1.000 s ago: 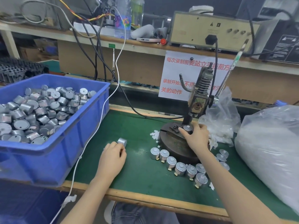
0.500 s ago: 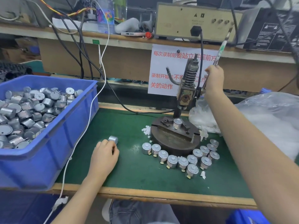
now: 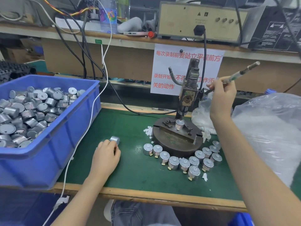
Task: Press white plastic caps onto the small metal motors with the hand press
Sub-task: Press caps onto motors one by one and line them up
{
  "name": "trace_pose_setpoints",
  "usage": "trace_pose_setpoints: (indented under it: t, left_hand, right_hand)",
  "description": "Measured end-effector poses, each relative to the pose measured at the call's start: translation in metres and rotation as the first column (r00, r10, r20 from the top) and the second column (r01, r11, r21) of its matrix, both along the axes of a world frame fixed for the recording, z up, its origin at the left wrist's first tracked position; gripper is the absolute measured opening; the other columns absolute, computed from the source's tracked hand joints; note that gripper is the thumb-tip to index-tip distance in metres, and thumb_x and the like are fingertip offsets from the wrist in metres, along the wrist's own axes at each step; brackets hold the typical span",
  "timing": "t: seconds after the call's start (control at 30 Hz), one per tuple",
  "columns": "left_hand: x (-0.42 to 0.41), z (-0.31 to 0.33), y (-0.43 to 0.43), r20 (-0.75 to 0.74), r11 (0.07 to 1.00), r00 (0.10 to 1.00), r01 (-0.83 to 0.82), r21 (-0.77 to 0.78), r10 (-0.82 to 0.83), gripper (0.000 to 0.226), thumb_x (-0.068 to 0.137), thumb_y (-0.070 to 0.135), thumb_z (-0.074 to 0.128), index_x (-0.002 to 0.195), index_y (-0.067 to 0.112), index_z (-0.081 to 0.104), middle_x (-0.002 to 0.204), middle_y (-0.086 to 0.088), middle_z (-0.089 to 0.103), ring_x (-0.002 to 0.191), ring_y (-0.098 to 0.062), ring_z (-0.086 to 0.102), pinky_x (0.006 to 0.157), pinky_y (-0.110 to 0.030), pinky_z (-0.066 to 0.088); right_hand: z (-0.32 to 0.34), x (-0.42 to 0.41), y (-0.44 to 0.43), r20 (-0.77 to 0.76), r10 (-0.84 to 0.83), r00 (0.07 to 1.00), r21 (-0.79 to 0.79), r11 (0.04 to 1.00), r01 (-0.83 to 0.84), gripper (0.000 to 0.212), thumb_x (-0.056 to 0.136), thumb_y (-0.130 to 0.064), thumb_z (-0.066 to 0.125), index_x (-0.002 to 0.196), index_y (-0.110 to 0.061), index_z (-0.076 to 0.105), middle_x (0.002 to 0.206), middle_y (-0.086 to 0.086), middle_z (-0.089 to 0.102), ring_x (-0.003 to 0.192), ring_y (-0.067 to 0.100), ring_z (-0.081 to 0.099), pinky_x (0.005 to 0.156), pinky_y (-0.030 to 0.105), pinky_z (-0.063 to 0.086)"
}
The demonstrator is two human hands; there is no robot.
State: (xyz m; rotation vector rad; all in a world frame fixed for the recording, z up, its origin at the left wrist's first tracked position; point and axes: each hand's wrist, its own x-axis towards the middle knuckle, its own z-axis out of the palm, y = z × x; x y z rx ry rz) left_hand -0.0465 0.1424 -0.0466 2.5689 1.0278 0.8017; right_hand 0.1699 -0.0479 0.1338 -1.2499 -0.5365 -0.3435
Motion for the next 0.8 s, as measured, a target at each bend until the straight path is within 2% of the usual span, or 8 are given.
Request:
trace_pose_setpoints:
  t: [0.1, 0.2, 0.3, 0.37, 0.5, 0.67, 0.73, 0.8]
  left_hand:
    - [0.0, 0.0, -0.001, 0.004, 1.0, 1.0, 0.006, -0.003, -0.006, 0.012, 0.086, 0.01, 0.054, 0.076, 0.004, 0.055, 0.078, -0.01, 0.055, 0.08, -0.029, 0.048, 0.064, -0.036, 0.038]
    - [-0.001, 0.0, 0.001, 0.008, 1.0, 1.0, 0.014, -0.003, -0.014, 0.012, 0.086, 0.009, 0.054, 0.076, 0.003, 0.056, 0.077, -0.011, 0.055, 0.08, -0.029, 0.048, 0.064, -0.036, 0.038]
    - [-0.001, 0.0, 0.0, 0.014, 1.0, 1.0, 0.019, -0.008, -0.019, 0.012, 0.086, 0.01, 0.054, 0.076, 0.004, 0.056, 0.077, -0.01, 0.055, 0.08, -0.028, 0.047, 0.064, -0.035, 0.036]
    - [-0.002, 0.0, 0.0, 0.015, 1.0, 1.0, 0.023, -0.001, -0.023, 0.012, 0.087, 0.01, 0.053, 0.076, 0.004, 0.055, 0.078, -0.009, 0.054, 0.08, -0.028, 0.048, 0.064, -0.035, 0.036]
    - [-0.002, 0.002, 0.0, 0.009, 0.999, 0.999, 0.035, -0.004, -0.035, 0.013, 0.087, 0.012, 0.052, 0.077, 0.004, 0.056, 0.08, -0.008, 0.055, 0.082, -0.026, 0.048, 0.066, -0.036, 0.038]
    - [-0.003, 0.003, -0.002, 0.019, 0.999, 0.999, 0.035, -0.016, -0.035, 0.014, 0.088, 0.012, 0.051, 0.077, 0.005, 0.057, 0.08, -0.008, 0.055, 0.082, -0.026, 0.048, 0.067, -0.036, 0.038]
    - [-0.004, 0.004, -0.002, 0.017, 0.999, 0.999, 0.036, -0.017, -0.036, 0.014, 0.088, 0.012, 0.051, 0.078, 0.004, 0.058, 0.08, -0.009, 0.055, 0.083, -0.027, 0.048, 0.068, -0.036, 0.039]
    - [-0.004, 0.004, -0.002, 0.022, 0.999, 0.999, 0.035, -0.021, -0.035, 0.014, 0.088, 0.011, 0.051, 0.079, 0.003, 0.059, 0.081, -0.009, 0.056, 0.083, -0.027, 0.048, 0.069, -0.037, 0.039]
  right_hand:
    - [-0.011, -0.003, 0.007, 0.027, -0.028, 0.999, -0.016, 0.999, 0.028, 0.017, 0.089, -0.001, 0.044, 0.098, -0.015, 0.046, 0.094, -0.004, 0.054, 0.091, 0.007, 0.055, 0.086, 0.014, 0.045]
    - [-0.043, -0.009, 0.009, -0.094, -0.134, 0.987, -0.097, 0.987, 0.124, 0.035, 0.09, -0.003, 0.044, 0.123, -0.013, 0.043, 0.121, -0.001, 0.05, 0.111, 0.008, 0.049, 0.097, 0.015, 0.039]
    - [-0.092, -0.018, 0.01, -0.174, -0.181, 0.968, -0.35, 0.93, 0.111, 0.028, 0.09, -0.004, 0.041, 0.11, -0.018, 0.055, 0.119, 0.003, 0.057, 0.106, 0.015, 0.052, 0.095, 0.028, 0.04]
    - [-0.117, -0.021, 0.012, -0.12, -0.176, 0.977, -0.499, 0.861, 0.094, 0.026, 0.088, -0.004, 0.043, 0.102, -0.017, 0.06, 0.112, 0.006, 0.06, 0.103, 0.023, 0.055, 0.09, 0.032, 0.042]
    - [-0.126, -0.015, 0.019, 0.124, -0.133, 0.983, -0.736, 0.652, 0.181, 0.031, 0.089, -0.01, 0.051, 0.119, -0.005, 0.059, 0.121, 0.01, 0.059, 0.114, 0.024, 0.05, 0.094, 0.032, 0.037]
    - [-0.126, -0.004, 0.029, 0.345, 0.008, 0.939, -0.873, 0.371, 0.317, 0.041, 0.095, -0.013, 0.046, 0.135, -0.005, 0.046, 0.135, 0.014, 0.05, 0.124, 0.028, 0.044, 0.102, 0.034, 0.032]
    - [-0.125, -0.004, 0.03, 0.392, 0.013, 0.92, -0.872, 0.324, 0.367, 0.037, 0.096, -0.015, 0.046, 0.132, -0.007, 0.049, 0.13, 0.014, 0.052, 0.118, 0.03, 0.045, 0.099, 0.035, 0.033]
    - [-0.126, -0.014, 0.03, 0.396, 0.044, 0.917, -0.869, 0.34, 0.359, 0.036, 0.096, -0.016, 0.049, 0.13, -0.008, 0.05, 0.127, 0.013, 0.052, 0.115, 0.029, 0.043, 0.096, 0.034, 0.032]
